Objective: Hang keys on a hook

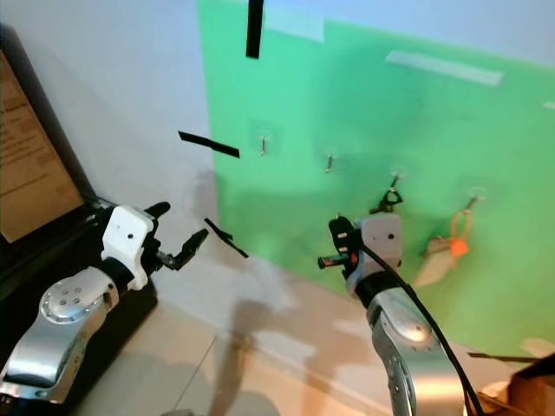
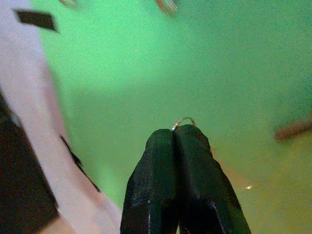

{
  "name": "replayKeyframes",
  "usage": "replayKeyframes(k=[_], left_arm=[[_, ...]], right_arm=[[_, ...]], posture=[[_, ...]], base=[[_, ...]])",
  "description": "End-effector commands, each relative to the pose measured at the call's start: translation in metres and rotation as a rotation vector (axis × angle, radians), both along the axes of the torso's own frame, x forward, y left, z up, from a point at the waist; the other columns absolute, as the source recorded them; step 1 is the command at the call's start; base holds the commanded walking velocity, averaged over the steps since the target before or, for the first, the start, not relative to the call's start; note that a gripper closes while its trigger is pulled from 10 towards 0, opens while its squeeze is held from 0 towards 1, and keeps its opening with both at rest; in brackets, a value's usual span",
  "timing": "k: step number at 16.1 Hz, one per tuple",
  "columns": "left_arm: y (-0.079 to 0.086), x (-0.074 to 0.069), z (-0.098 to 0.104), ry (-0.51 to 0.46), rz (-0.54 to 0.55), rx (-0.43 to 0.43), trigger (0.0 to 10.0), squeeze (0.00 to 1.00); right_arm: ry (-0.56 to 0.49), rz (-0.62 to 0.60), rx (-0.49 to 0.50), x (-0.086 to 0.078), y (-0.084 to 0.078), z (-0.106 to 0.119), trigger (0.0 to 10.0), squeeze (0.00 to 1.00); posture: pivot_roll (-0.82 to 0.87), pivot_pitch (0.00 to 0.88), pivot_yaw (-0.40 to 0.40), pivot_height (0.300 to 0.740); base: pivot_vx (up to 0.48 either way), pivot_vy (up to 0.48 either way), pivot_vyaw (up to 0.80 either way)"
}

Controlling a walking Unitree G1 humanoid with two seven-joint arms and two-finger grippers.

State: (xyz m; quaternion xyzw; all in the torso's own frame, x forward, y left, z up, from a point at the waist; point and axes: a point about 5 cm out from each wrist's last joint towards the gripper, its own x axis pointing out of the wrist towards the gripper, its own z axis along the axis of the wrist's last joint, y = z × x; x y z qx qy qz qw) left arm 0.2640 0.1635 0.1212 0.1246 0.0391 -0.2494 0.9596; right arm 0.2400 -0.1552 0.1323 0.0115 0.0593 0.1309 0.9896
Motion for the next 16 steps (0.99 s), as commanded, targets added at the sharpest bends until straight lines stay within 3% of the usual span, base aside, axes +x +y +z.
replayKeyframes(k=[1,9,12,16], left_arm=[[0.0,0.0,0.003,-0.006,-0.018,0.005,10.0,0.0],[-0.015,-0.016,0.013,0.097,-0.364,-0.061,10.0,0.0],[-0.017,-0.022,0.013,0.141,-0.432,-0.087,10.0,0.0],[-0.014,-0.024,0.015,0.155,-0.445,-0.088,10.0,0.0]], right_arm=[[-0.034,0.022,0.01,0.002,0.003,0.008,10.0,0.0],[-0.093,0.079,0.084,0.015,0.01,0.029,10.0,0.0],[-0.103,0.063,0.142,0.015,0.008,0.034,10.0,0.0],[-0.13,0.058,0.235,0.013,0.008,0.042,10.0,0.0]], posture=[[0.03,0.0,-0.035,0.74],[0.04,0.0,-0.04,0.74],[0.04,0.0,-0.042,0.74],[0.04,0.0,-0.037,0.74]], base=[[0.0,0.0,0.0],[0.0,0.0,0.0],[0.0,0.0,0.0],[0.0,0.0,0.0]])
